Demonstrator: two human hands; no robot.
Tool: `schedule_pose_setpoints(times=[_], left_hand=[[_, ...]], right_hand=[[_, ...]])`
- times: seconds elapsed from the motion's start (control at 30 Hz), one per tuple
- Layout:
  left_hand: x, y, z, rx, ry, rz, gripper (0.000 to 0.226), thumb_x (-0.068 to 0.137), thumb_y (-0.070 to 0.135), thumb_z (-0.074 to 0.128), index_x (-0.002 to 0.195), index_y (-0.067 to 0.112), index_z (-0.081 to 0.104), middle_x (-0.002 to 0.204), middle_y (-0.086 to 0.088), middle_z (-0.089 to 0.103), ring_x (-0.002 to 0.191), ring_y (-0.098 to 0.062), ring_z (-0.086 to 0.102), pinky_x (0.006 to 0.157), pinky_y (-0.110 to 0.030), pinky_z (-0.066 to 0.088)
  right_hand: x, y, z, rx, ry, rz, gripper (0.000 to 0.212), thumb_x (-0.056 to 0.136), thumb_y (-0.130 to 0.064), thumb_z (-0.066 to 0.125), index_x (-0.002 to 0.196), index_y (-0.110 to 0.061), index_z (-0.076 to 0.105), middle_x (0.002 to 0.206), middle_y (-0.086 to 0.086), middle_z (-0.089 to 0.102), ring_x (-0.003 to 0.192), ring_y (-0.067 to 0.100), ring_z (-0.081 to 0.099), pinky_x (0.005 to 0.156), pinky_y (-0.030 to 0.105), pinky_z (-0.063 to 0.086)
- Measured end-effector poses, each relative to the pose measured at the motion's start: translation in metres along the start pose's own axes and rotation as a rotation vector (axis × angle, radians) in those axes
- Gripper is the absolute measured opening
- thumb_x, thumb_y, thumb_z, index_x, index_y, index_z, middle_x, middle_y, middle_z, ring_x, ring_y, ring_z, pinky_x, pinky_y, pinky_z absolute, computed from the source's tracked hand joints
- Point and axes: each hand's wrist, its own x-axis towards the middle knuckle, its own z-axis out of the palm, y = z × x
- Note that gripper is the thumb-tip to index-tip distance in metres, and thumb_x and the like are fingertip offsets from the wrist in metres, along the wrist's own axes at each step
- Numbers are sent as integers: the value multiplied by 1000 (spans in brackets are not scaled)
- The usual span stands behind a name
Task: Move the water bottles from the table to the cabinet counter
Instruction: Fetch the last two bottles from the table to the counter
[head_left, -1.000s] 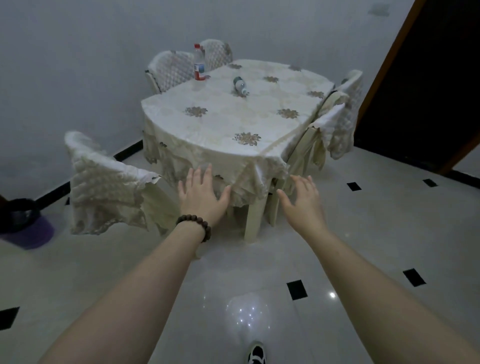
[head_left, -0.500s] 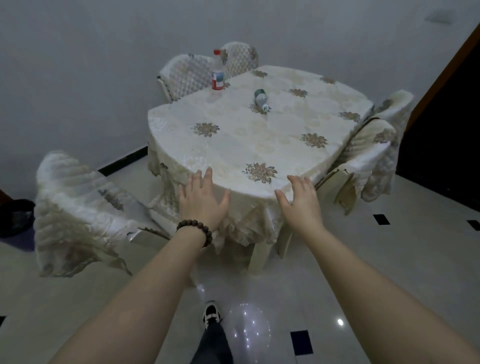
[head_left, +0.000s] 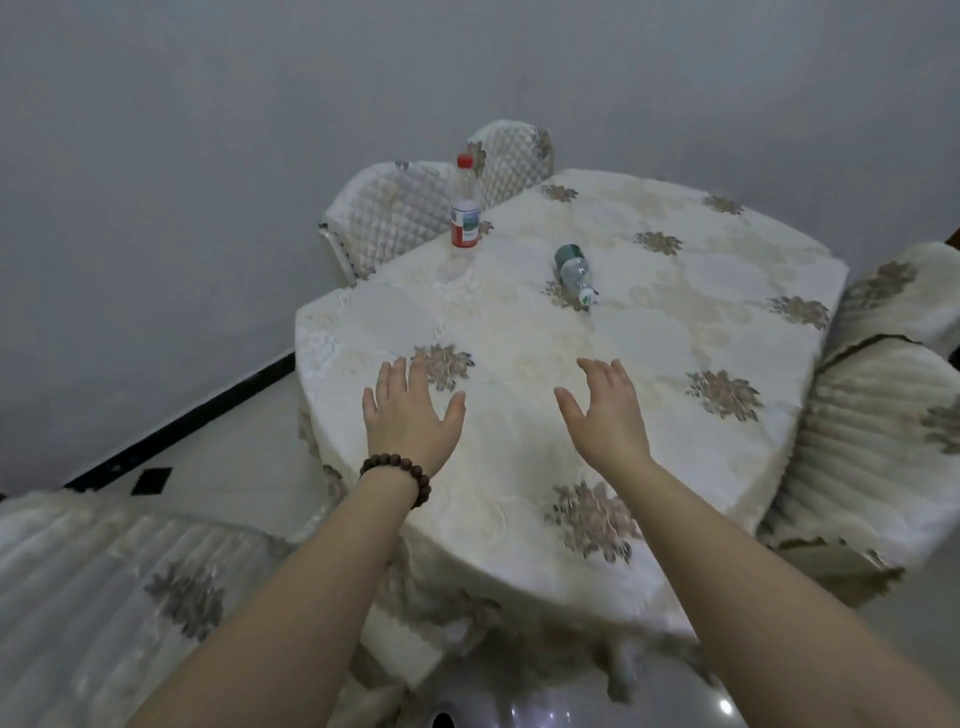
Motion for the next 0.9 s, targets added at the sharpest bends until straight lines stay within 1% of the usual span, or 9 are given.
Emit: schedule_pose_setpoints(times=[0.1,0.27,0.4,0.57,0.7,0.8,0.9], left_hand=[[52,6,5,-7,5,19,69,95,50,40,152,19,16,159,-6,17,148,-22,6,119,-44,4],[122,28,30,-12,-34,36,70,94,49,43,152,19,17,159,-7,18,148,-23,7,119,-45,6],[175,51,57,9,-53,41,72,94,51,41,152,18,15,159,-8,17,148,-23,7,119,-45,6],[239,79,90,15,-55,31,72,93,50,43,152,17,17,158,-9,20,147,-24,9,119,-45,8],[284,90,114,7,-52,21,71,93,48,45,151,16,20,157,-10,23,147,-25,11,119,-45,11],[312,92,129,12,-57,8,71,93,48,46,151,16,19,157,-10,23,147,-26,12,119,-44,11],[336,87,142,22,-46,23,71,92,47,48,150,13,24,155,-12,27,146,-27,17,118,-46,16]], right_hand=[[47,3,4,5,16,14,54,97,-38,46,144,-13,35,152,5,34,148,22,8,119,41,13],[117,25,3,-6,42,56,53,97,-35,47,143,-10,36,151,7,35,148,24,10,119,38,13],[179,49,0,-8,29,57,53,97,-34,47,143,-9,36,151,9,35,147,25,11,118,38,15],[264,86,-7,-19,7,45,51,97,-34,47,142,-12,38,151,8,35,147,23,11,118,37,15],[334,109,-8,-63,-63,-14,50,99,-31,45,144,-12,36,153,7,33,147,23,11,118,37,14],[382,122,-3,-186,-163,-109,50,99,-28,43,147,-16,31,155,8,27,148,24,9,119,38,11],[421,132,6,-280,-228,-174,50,100,-25,42,148,-21,29,156,7,25,148,25,9,120,40,10]])
